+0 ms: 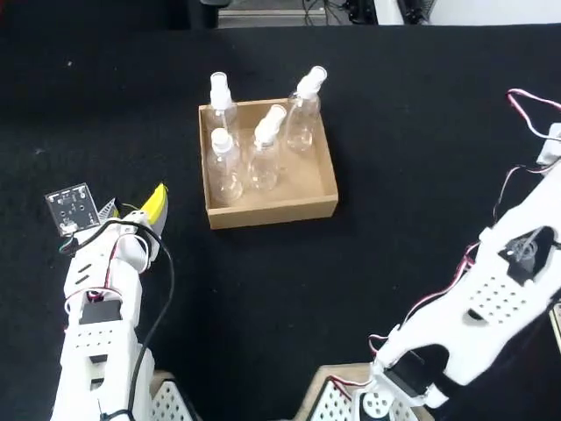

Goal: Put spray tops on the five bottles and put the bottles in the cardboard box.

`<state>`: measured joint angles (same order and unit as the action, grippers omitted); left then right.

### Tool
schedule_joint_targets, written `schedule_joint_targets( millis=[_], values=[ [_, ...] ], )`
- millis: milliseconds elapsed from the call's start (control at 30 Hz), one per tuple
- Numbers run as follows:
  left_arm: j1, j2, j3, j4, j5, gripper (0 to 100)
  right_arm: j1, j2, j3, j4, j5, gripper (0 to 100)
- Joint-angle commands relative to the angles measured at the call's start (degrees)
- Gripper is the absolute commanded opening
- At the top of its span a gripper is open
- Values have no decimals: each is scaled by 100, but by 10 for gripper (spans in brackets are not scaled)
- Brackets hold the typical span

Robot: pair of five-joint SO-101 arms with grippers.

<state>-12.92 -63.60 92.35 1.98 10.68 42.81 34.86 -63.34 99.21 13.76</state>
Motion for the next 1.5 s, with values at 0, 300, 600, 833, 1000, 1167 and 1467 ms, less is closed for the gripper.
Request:
schedule_joint_targets(
  millis=[0,300,600,833,1000,1167,1467],
  values=[
    [48,-88,-57,-79,-62,288,35,-646,268,-167,44,11],
    [48,-88,-57,-79,-62,288,44,-1015,365,-176,105,11],
    [48,-88,-57,-79,-62,288,0,-1552,409,79,-53,11],
    [48,-88,-57,-79,-62,288,0,-1745,277,35,-62,11],
    [48,-88,-57,-79,-62,288,0,-2607,418,202,-79,11],
    [48,-88,-57,-79,-62,288,-220,-4040,1930,193,-79,11],
    [22,-88,-57,-79,-62,288,-545,-7424,6114,-1899,-44,11]
  ],
)
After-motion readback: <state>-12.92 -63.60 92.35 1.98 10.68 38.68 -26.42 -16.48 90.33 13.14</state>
